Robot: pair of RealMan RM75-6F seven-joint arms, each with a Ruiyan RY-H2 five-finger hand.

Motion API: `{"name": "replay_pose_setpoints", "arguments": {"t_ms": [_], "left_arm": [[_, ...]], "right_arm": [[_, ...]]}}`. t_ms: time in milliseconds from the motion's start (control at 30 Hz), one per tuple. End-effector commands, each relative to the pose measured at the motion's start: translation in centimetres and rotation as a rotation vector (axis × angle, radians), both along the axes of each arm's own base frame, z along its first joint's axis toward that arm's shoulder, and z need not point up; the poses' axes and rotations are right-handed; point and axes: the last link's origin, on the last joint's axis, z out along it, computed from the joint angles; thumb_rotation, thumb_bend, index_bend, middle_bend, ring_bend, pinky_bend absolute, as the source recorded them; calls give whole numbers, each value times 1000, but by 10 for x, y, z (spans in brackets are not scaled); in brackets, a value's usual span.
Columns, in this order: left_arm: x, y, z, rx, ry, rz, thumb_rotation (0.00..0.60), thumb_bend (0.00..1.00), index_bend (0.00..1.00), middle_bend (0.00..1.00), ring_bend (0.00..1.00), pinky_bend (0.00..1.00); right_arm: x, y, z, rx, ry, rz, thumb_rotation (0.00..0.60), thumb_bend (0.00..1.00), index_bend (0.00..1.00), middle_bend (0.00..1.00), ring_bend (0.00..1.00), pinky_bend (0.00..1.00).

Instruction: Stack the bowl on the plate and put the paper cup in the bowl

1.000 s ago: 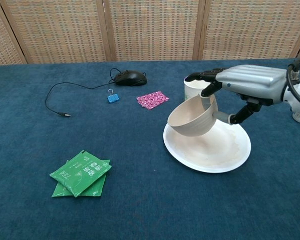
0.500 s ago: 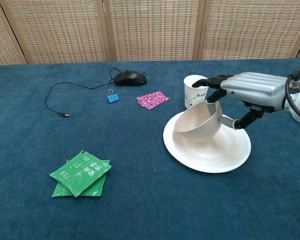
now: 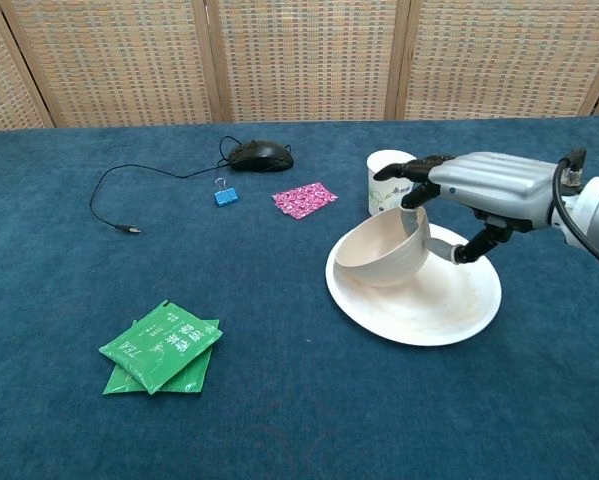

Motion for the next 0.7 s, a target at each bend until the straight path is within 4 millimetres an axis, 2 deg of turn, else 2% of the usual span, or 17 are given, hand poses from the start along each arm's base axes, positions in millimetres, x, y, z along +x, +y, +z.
{"name": "replay_pose_setpoints", "arguments": {"t_ms": [33,167,400,567,700], "left_arm": [[0,0,0,0,-1,-1,600,0,0,0,0,0],[0,0,0,-3,-1,-2,600,0,0,0,0,0],[1,0,-1,-4,-1,-2,600,0,0,0,0,0],[1,0,-1,-5,-1,-2,600,0,0,0,0,0],[1,2,-1,-7,-1,-2,600,0,0,0,0,0]], "right_arm": [[-4,2,0,15,13,-15,600,351,148,30,0,0],[-6,4,3,24,29,-28,600,268,117,30,0,0],[-10,12,17,10,47,-10,600,265,73,13,0,0],[-3,17,40,-19,3,16,600,266,73,12,0,0],[10,13,65,-60,-36,41,600,265,73,8,0,0]]}}
